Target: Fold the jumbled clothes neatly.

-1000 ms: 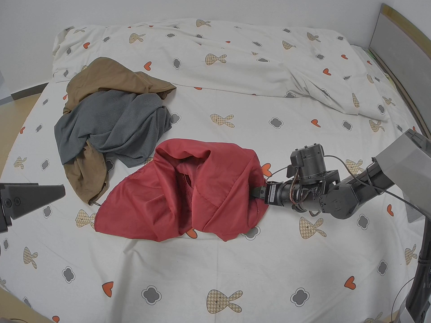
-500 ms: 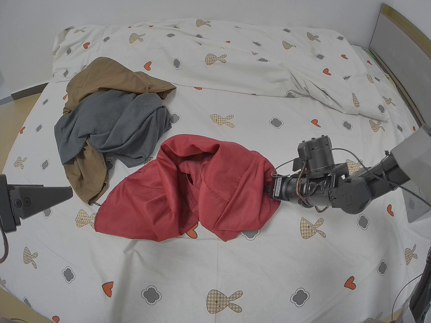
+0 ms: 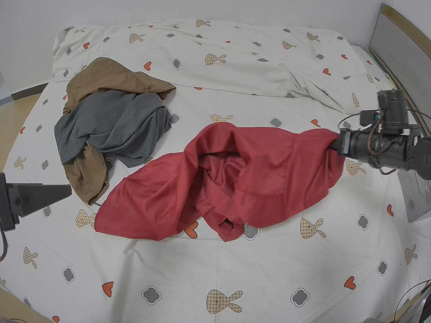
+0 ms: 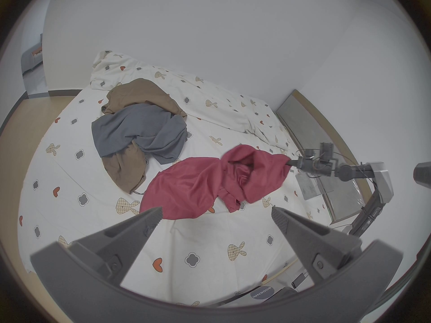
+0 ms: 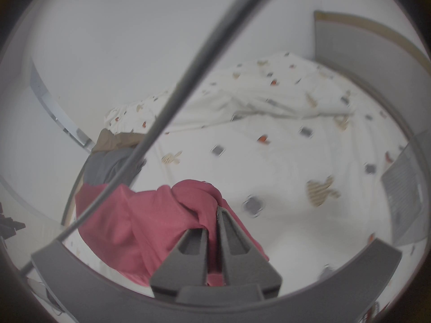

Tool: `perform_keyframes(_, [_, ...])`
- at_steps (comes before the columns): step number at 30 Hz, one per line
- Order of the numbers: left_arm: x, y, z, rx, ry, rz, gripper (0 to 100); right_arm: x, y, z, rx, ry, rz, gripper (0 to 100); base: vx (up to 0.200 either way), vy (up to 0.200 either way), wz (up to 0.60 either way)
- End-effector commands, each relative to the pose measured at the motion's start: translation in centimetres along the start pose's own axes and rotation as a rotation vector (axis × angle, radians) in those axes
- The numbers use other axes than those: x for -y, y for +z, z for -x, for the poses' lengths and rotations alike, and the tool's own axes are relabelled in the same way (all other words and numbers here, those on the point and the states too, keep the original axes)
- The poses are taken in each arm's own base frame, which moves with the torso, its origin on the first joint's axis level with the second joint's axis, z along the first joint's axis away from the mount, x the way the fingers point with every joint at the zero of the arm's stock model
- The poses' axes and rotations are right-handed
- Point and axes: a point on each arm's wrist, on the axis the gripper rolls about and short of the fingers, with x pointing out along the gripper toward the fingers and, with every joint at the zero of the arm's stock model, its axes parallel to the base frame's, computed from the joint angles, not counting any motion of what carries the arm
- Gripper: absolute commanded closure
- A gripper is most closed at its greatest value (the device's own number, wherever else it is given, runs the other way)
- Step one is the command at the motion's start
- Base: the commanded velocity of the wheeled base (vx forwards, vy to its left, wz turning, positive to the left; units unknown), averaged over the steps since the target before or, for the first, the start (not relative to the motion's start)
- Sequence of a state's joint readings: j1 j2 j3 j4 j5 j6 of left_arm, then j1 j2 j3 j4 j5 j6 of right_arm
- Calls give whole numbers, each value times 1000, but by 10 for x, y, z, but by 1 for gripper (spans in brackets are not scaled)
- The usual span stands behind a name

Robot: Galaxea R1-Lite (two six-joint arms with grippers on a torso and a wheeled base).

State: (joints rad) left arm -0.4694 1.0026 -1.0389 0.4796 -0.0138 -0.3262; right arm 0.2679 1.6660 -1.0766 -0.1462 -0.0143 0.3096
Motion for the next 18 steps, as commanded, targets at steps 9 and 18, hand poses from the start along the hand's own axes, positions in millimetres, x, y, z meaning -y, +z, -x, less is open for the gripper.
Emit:
perform_keyframes(9, [0, 0, 1, 5, 0, 0, 0, 44, 39, 77, 232, -141, -20, 100, 0, 0, 0])
perform_keyframes(18, [-1, 3, -2, 28, 11, 9, 0, 51, 56, 92, 313, -174, -39, 100, 0, 0, 0])
